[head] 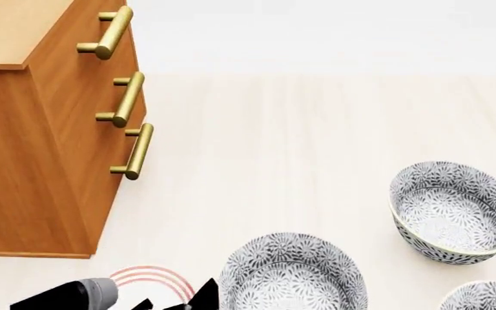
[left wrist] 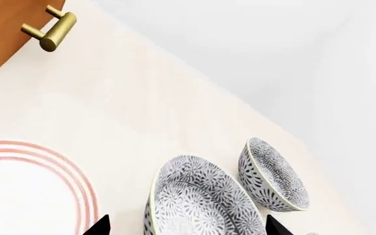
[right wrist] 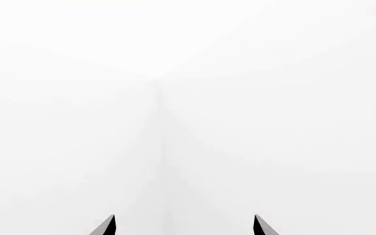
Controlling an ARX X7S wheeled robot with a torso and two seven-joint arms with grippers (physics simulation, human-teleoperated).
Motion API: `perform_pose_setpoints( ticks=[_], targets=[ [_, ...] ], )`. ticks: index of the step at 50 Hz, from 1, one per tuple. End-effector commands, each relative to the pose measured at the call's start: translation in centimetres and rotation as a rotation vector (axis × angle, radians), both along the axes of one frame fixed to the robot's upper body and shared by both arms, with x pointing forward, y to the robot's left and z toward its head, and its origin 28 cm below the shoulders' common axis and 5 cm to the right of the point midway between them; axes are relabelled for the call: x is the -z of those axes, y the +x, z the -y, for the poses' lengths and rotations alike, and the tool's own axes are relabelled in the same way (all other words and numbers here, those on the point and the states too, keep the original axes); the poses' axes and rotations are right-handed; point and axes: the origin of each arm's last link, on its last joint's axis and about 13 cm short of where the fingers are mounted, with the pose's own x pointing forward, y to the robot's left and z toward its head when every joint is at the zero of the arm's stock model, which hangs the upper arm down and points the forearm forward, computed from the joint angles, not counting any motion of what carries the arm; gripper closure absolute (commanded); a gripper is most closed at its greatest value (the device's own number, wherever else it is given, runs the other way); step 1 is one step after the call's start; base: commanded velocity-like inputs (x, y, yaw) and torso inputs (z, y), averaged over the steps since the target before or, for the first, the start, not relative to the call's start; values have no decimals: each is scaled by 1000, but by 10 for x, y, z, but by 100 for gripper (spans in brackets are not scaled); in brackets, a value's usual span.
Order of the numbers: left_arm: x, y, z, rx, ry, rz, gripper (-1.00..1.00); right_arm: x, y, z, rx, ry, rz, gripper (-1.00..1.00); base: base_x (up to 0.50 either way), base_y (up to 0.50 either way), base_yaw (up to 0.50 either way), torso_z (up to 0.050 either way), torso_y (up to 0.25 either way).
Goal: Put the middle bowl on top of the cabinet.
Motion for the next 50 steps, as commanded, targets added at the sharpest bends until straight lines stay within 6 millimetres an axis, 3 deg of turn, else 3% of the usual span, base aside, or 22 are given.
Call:
perform_pose_setpoints(
  ticks=[1,18,39,50],
  targets=[
    [6,4,16,6,-33,-127,-100,-2,-3,0,-6,-7,11,-100,0,0,0,0,0],
    [9,10,19,1,-4,-129,-100,-3,-4,-1,-9,-10,16,-100,0,0,0,0,0],
    [-23,24,39,-33,133,-124,-100,-3,-2,-2,-24,-17,13,-100,0,0,0,0,0],
    [-23,28,48,-5,132,-154,-100,-4,-3,-3,-28,-18,17,-100,0,0,0,0,0]
  ],
)
